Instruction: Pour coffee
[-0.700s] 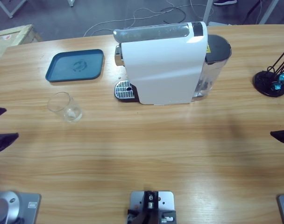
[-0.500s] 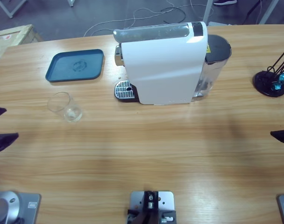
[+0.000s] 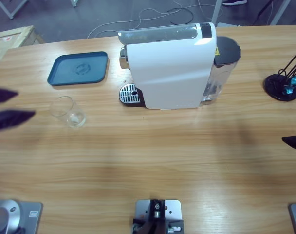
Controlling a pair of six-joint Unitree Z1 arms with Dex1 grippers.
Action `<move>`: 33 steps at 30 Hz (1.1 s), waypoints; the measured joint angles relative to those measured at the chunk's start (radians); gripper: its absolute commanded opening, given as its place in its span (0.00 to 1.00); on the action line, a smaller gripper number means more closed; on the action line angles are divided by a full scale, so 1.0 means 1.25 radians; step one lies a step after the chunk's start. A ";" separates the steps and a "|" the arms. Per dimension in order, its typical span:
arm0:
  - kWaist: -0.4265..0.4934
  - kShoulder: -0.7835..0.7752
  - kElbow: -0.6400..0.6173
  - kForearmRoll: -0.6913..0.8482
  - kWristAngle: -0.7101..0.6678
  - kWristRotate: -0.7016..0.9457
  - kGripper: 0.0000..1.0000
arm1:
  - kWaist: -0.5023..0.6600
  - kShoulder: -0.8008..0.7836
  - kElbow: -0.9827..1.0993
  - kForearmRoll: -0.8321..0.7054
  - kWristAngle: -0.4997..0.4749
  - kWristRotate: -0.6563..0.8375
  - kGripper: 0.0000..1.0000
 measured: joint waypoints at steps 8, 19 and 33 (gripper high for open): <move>0.151 0.310 -0.226 -0.042 -0.220 -0.261 0.98 | 0.000 0.000 0.000 0.000 -0.001 0.000 1.00; 0.197 0.572 -0.302 -0.184 -0.474 -0.464 0.72 | 0.000 0.000 0.000 0.000 -0.002 0.000 1.00; 0.166 0.662 -0.376 -0.240 -0.474 -0.523 0.17 | 0.000 0.000 0.000 0.000 -0.002 0.000 1.00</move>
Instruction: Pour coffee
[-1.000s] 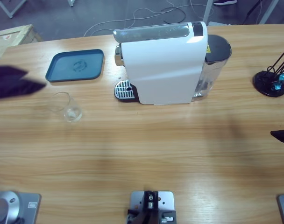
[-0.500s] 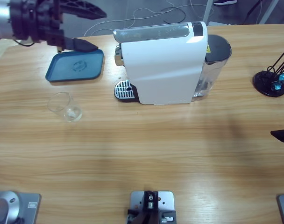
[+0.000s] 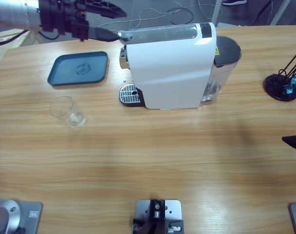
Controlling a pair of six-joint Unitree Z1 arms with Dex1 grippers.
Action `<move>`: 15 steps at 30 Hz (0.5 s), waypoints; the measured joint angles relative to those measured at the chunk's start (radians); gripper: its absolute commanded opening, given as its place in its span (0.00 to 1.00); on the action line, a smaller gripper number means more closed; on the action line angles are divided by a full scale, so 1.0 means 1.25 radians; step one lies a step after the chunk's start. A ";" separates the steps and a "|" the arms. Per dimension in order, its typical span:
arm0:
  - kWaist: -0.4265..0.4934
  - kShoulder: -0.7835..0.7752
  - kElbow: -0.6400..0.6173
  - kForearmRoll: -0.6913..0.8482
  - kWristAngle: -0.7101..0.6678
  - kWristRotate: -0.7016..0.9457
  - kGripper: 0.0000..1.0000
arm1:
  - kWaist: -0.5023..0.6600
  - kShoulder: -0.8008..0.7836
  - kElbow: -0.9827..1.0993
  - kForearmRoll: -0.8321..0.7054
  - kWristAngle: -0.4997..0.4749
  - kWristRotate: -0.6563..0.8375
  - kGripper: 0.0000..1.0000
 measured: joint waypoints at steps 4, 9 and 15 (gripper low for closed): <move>-0.002 0.002 0.000 0.000 0.000 -0.006 0.00 | 0.000 0.000 0.000 0.000 0.000 0.000 1.00; -0.002 0.002 0.000 -0.002 0.000 -0.009 0.00 | 0.000 0.000 0.000 0.000 0.000 0.000 1.00; -0.002 0.003 0.002 -0.009 0.000 -0.011 0.00 | 0.000 0.000 0.000 0.000 0.000 0.000 1.00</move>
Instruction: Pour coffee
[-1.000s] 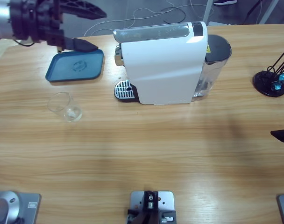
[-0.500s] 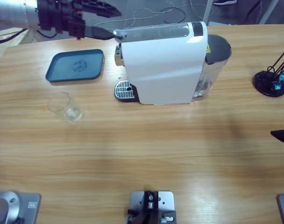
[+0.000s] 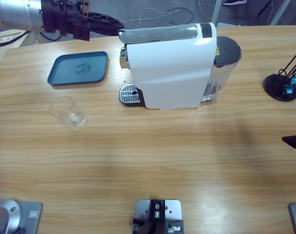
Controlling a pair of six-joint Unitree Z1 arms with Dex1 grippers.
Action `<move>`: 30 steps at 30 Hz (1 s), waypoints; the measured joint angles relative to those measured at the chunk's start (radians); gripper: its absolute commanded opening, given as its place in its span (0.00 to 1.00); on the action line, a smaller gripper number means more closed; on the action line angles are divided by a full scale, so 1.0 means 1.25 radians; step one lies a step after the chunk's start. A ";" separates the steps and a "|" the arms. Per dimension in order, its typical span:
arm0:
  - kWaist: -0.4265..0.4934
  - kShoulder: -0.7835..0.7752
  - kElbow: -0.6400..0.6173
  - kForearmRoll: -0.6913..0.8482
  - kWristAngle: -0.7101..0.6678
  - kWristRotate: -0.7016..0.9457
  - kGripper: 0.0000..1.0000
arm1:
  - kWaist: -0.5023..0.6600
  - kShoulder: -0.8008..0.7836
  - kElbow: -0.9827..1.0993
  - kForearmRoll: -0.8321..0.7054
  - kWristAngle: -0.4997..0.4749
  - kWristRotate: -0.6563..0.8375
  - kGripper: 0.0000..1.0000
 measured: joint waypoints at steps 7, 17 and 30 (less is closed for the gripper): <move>-0.006 0.000 -0.002 -0.010 0.000 -0.014 0.00 | 0.000 0.000 0.000 0.000 0.000 0.000 1.00; -0.071 -0.092 -0.142 0.023 0.028 -0.035 0.36 | 0.000 0.000 -0.001 0.000 0.000 0.000 1.00; -0.293 -0.311 0.053 0.105 0.557 0.657 0.99 | -0.033 0.000 0.008 -0.035 -0.371 0.155 0.92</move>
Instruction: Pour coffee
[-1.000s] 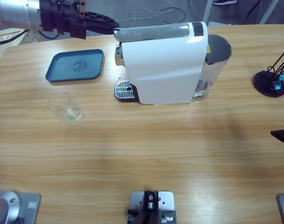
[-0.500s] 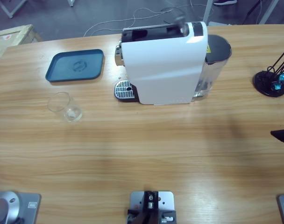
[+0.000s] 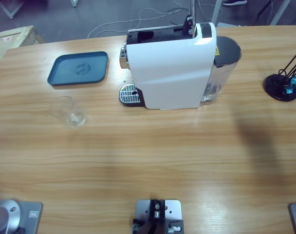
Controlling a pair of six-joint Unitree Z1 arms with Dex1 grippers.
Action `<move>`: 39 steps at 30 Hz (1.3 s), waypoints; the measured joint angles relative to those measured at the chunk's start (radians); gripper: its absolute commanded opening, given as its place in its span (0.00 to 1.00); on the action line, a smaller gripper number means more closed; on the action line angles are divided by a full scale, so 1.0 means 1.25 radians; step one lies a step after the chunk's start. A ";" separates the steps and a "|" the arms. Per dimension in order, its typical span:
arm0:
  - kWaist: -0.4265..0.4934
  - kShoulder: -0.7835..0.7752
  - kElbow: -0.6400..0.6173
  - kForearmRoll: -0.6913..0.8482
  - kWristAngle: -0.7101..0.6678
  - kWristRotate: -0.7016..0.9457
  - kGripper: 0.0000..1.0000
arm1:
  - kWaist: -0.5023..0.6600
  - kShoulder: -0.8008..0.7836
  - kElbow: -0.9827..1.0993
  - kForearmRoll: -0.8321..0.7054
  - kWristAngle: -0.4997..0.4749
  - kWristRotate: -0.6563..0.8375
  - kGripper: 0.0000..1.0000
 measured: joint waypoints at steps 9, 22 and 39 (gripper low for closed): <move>-0.016 -0.229 0.329 0.003 0.080 -0.010 0.99 | -0.272 0.137 0.129 -0.275 0.067 0.088 0.80; -0.016 -0.217 0.367 0.003 0.080 -0.066 0.99 | -0.389 0.390 0.289 -0.644 0.115 0.121 0.66; -0.016 -0.181 0.336 0.003 0.080 -0.075 0.99 | -0.483 0.513 0.306 -0.803 0.192 0.080 0.31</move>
